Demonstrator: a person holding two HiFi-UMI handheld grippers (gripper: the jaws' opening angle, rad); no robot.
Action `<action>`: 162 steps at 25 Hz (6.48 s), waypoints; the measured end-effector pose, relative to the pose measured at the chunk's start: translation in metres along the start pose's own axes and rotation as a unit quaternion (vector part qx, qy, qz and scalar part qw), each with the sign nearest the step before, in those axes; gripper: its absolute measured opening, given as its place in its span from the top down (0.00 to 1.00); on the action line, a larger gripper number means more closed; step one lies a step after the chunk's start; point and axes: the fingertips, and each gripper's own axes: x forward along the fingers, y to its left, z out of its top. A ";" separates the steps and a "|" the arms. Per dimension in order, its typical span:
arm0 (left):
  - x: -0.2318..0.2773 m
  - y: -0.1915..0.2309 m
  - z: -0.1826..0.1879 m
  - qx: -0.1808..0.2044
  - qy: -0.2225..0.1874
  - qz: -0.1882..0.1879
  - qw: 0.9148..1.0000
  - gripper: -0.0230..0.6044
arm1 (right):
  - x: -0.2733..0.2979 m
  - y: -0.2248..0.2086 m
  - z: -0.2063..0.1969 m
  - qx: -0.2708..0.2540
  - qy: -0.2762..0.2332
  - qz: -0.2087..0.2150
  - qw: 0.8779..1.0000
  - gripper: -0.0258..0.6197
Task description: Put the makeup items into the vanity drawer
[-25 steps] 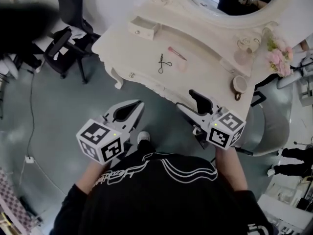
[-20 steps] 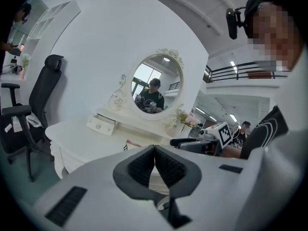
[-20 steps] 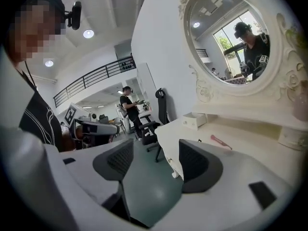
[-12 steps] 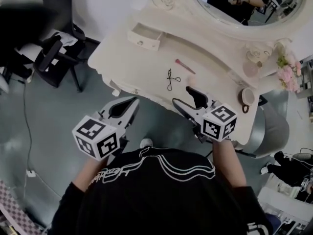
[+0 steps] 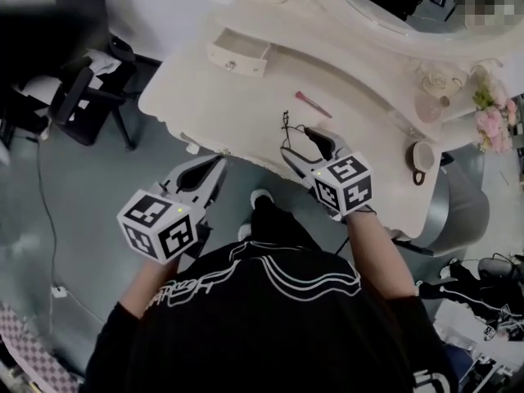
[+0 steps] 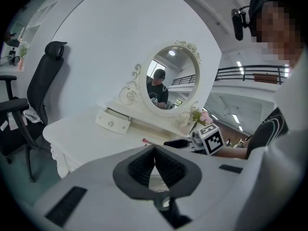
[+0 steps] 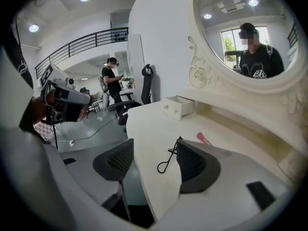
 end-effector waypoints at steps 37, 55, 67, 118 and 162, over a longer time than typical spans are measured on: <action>0.036 0.077 0.010 -0.094 0.007 0.055 0.994 0.93 | 0.085 -0.055 -0.035 0.001 0.115 -0.028 0.993 0.76; 0.050 0.111 0.045 -0.103 -0.014 0.062 0.993 0.93 | 0.093 -0.065 0.044 -0.033 0.072 -0.006 0.997 0.77; 0.069 0.132 0.069 -0.104 -0.012 0.070 0.992 0.93 | 0.121 -0.083 0.126 -0.100 0.033 0.004 0.994 0.77; 0.109 0.208 0.137 -0.067 0.044 0.001 0.997 0.93 | 0.195 -0.087 0.180 -0.065 0.053 0.031 0.996 0.63; 0.214 0.061 0.070 0.055 0.212 -0.198 0.955 0.93 | -0.006 -0.126 -0.059 0.197 0.088 -0.197 0.956 0.63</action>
